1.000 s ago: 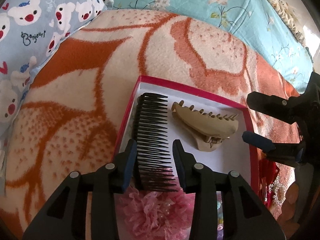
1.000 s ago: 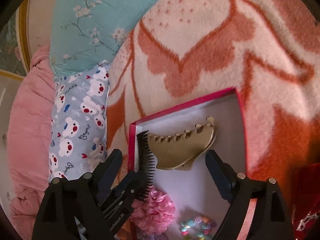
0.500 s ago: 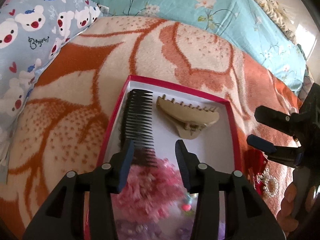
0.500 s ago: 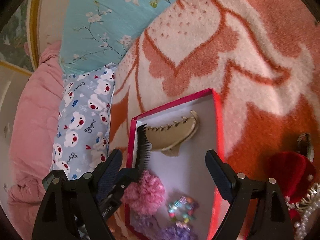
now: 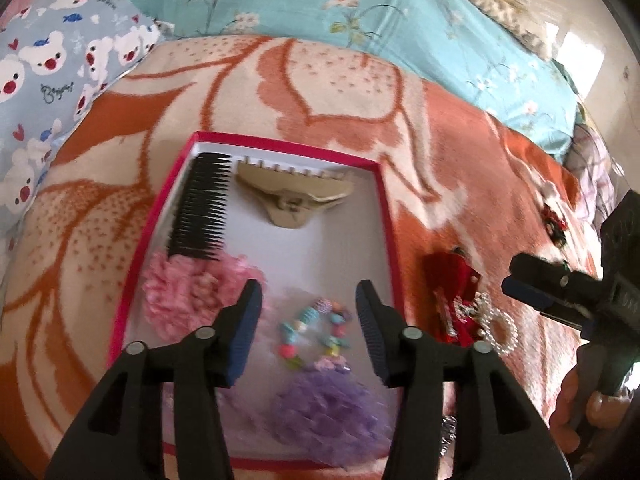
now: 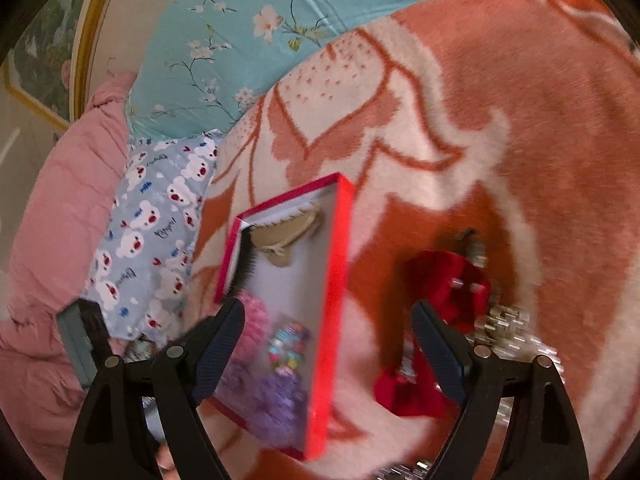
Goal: Organize jewelry
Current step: 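Grasp red velvet bow clip with left tool while right tool grasps pearl bracelet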
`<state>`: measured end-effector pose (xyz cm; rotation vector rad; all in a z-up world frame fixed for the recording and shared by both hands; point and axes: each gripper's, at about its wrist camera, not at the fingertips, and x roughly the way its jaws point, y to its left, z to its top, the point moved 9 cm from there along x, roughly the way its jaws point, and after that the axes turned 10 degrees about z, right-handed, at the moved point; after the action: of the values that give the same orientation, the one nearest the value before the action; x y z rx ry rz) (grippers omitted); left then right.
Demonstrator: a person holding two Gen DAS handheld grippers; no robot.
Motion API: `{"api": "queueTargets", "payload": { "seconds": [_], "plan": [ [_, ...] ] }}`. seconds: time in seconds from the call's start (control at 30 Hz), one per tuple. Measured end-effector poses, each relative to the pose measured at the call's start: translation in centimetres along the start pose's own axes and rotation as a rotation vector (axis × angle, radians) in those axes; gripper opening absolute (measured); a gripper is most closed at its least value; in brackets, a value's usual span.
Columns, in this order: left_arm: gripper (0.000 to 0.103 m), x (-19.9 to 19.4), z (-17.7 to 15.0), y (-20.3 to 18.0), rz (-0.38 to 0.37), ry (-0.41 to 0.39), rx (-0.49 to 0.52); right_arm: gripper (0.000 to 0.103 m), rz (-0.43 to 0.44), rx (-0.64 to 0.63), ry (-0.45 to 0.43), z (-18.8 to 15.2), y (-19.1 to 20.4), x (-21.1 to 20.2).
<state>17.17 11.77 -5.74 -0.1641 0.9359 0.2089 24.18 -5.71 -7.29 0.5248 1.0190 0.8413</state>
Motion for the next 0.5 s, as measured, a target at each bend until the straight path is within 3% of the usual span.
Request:
{"api": "queueTargets", "payload": {
  "seconds": [0.5],
  "plan": [
    [0.050, -1.9, -2.1, -5.7, -0.058, 0.000, 0.080, 0.087, -0.176, -0.055, -0.046, -2.8, -5.5, -7.1]
  ]
}}
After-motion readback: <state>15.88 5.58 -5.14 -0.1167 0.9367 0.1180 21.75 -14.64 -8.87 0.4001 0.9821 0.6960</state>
